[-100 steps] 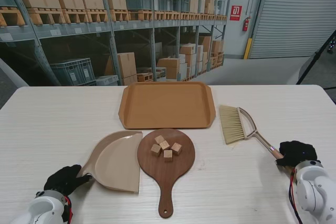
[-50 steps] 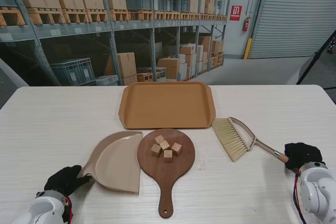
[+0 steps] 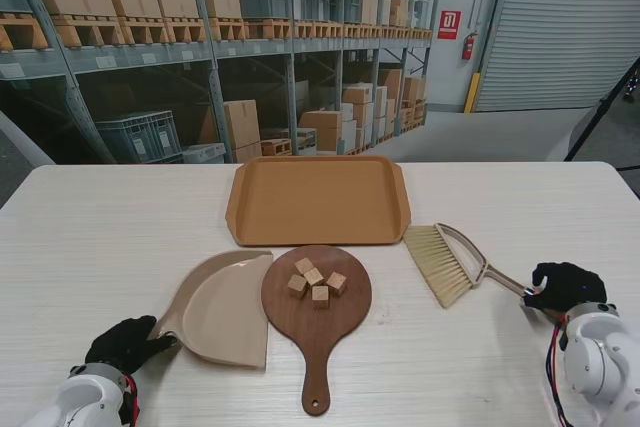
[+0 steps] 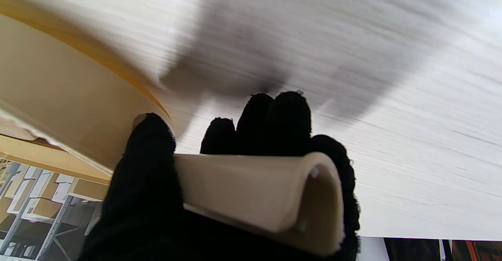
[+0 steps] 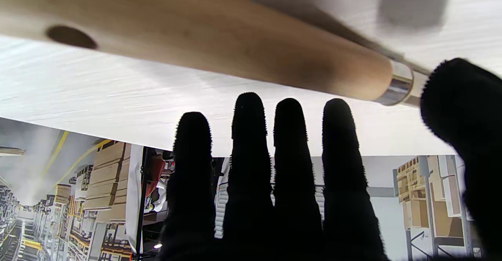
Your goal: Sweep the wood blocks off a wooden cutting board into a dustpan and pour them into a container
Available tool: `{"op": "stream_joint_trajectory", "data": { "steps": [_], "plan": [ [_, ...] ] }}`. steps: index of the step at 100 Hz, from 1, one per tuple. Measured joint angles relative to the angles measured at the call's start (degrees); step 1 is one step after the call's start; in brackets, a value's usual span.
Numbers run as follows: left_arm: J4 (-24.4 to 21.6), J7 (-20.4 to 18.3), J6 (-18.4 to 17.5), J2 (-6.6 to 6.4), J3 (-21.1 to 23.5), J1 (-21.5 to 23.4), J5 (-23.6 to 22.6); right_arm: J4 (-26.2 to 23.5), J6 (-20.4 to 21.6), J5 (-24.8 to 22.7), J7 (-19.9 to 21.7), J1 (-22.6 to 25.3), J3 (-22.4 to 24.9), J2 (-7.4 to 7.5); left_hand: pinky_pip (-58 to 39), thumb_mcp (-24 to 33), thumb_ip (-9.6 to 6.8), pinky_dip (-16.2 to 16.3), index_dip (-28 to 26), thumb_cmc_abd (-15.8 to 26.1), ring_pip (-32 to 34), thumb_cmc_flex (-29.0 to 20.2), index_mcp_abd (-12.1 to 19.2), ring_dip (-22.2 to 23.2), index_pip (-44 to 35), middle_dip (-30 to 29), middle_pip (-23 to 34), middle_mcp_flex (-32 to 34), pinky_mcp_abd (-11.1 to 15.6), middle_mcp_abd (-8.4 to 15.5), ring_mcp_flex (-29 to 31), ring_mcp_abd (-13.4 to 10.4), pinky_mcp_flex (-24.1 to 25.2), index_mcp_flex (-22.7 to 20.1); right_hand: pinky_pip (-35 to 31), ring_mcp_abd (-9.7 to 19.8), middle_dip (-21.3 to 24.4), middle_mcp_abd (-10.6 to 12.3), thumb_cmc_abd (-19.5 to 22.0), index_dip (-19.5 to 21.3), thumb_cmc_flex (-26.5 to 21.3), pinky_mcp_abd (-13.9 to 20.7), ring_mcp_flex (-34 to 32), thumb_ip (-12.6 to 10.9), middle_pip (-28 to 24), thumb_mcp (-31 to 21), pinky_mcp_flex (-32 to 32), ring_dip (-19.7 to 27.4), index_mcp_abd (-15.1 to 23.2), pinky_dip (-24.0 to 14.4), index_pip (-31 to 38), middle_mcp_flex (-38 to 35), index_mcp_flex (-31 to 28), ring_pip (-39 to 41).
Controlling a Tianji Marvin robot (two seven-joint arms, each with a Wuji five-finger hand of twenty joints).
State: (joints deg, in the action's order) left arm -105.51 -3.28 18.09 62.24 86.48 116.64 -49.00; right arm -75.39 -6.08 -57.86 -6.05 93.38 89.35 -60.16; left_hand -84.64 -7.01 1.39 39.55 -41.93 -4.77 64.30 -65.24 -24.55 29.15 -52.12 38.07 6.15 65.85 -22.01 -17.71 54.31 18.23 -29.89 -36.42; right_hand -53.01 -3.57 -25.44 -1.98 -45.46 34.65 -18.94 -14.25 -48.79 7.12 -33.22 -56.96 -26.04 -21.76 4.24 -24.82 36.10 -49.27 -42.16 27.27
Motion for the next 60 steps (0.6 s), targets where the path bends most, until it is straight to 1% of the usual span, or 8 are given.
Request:
{"op": "stream_joint_trajectory", "data": {
  "steps": [11, 20, 29, 38, 47, 52, 54, 60],
  "plan": [
    [0.1, 0.0, 0.0, -0.01, 0.0, 0.0, 0.1, 0.4, 0.0, -0.2, -0.6, -0.6, -0.2, -0.14, 0.0, 0.0, 0.00, 0.0, 0.0, 0.0, 0.0, 0.0, 0.0, 0.0, 0.0, 0.2, 0.0, 0.0, 0.0, 0.0, 0.0, 0.0, 0.0, 0.0, 0.0, -0.1, -0.1, -0.3, 0.0, 1.4, 0.0, 0.3, 0.0, 0.0, -2.5, 0.0, -0.9, 0.0, -0.9, 0.4, 1.7, 0.0, 0.0, 0.0],
    [0.2, 0.0, 0.0, -0.02, 0.0, -0.1, 0.1, 0.9, 0.1, -0.6, -0.7, -0.8, -0.5, -0.12, 0.0, 0.0, 0.00, 0.0, 0.0, 0.0, 0.0, 0.0, 0.0, 0.0, 0.0, 0.9, 0.1, 0.0, 0.0, 0.0, 0.0, 0.0, 0.0, 0.0, 0.0, -0.2, -1.4, -0.3, 0.0, 2.7, 0.0, 0.9, 0.0, -1.2, -4.6, -0.9, -1.6, 0.0, -1.0, 0.4, 3.2, 0.0, 0.0, 1.3],
    [0.2, 0.0, 0.0, -0.03, 0.0, -0.1, 0.1, 1.2, 0.1, -1.1, -0.3, -0.9, -0.7, -0.04, 0.0, 0.0, 0.00, 0.0, 0.0, 0.0, 0.0, 0.0, 0.0, 0.0, 0.0, 0.9, 0.2, 0.0, 0.0, 0.0, 0.0, 0.0, 0.0, 0.0, -0.2, -0.3, -2.4, -0.3, -0.1, 3.7, 0.0, 1.4, 0.0, -1.7, -6.6, -1.9, -2.4, -0.1, -1.1, 0.4, 5.1, 0.0, 0.0, 2.8],
    [0.3, 0.0, -0.1, -0.04, 0.0, -0.1, 0.1, 1.5, 0.1, -1.3, 0.0, -0.9, -0.7, 0.05, 0.0, 0.0, 0.00, 0.0, 0.0, 0.0, 0.0, 0.0, 0.0, 0.0, 0.0, 0.9, 0.3, 0.0, 0.0, 0.0, 0.0, 0.0, 0.0, 0.0, -1.0, -0.4, -3.1, -0.3, -0.2, 4.5, 0.0, 1.7, -0.1, -2.2, -8.2, -3.8, -3.5, -0.7, -1.2, 0.4, 6.6, 0.0, 0.0, 4.7],
    [0.3, 0.0, -0.1, -0.04, 0.0, -0.2, 0.1, 1.8, 0.0, -1.3, 0.1, -0.8, -0.9, 0.10, 0.0, 0.0, 0.00, 0.0, 0.0, 0.0, 0.0, 0.0, 0.0, 0.0, 0.0, 0.9, 0.5, 0.0, 0.0, 0.0, 0.0, 0.0, 0.0, 0.0, -2.4, -0.4, -3.6, -0.3, -1.4, 5.0, 0.0, 2.1, 0.1, -2.2, -9.6, -5.7, -4.9, -1.0, -1.3, 0.4, 8.2, 0.0, 0.0, 6.2],
    [0.3, 0.0, -0.1, -0.04, 0.0, -0.2, 0.1, 1.8, -0.1, -1.2, 0.1, -0.8, -0.9, 0.14, 0.0, 0.0, 0.00, 0.0, 0.0, 0.0, 0.0, 0.0, 0.0, 0.0, 0.0, 0.9, 0.6, 0.0, 0.0, 0.0, 0.0, 0.0, 0.0, 0.0, -2.9, -0.4, -3.9, -0.3, -1.5, 5.2, 0.0, 2.2, 0.0, -2.4, -10.2, -6.5, -5.8, -1.4, -1.3, 0.4, 9.0, 0.0, 0.0, 7.1],
    [0.3, 0.0, -0.1, -0.04, 0.0, -0.2, 0.1, 1.8, -0.2, -1.2, 0.1, -0.8, -0.9, 0.15, 0.0, 0.0, 0.00, 0.0, 0.0, 0.0, 0.0, 0.0, 0.0, 0.0, 0.0, 0.9, 0.6, 0.0, 0.0, 0.0, 0.0, 0.0, 0.0, 0.0, -3.2, -0.5, -4.1, -0.3, -1.6, 5.4, 0.0, 2.2, -0.1, -2.9, -10.4, -7.1, -6.1, -1.4, -1.3, 0.4, 9.4, 0.0, 0.0, 7.7],
    [0.3, 0.0, -0.1, -0.05, 0.0, -0.2, 0.1, 1.9, -0.5, -1.0, 0.1, -0.8, -1.1, 0.21, 0.0, 0.0, 0.00, 0.0, 0.0, 0.0, 0.0, 0.0, 0.0, 0.0, 0.0, 0.9, 0.7, 0.0, 0.0, 0.0, 0.0, 0.0, 0.0, 0.0, -4.0, -0.7, -4.3, -0.3, -1.9, 5.7, 0.0, 2.2, -0.1, -2.9, -11.2, -8.8, -7.5, -1.6, -1.3, 0.4, 10.3, -0.1, 0.0, 8.7]
  ]
}}
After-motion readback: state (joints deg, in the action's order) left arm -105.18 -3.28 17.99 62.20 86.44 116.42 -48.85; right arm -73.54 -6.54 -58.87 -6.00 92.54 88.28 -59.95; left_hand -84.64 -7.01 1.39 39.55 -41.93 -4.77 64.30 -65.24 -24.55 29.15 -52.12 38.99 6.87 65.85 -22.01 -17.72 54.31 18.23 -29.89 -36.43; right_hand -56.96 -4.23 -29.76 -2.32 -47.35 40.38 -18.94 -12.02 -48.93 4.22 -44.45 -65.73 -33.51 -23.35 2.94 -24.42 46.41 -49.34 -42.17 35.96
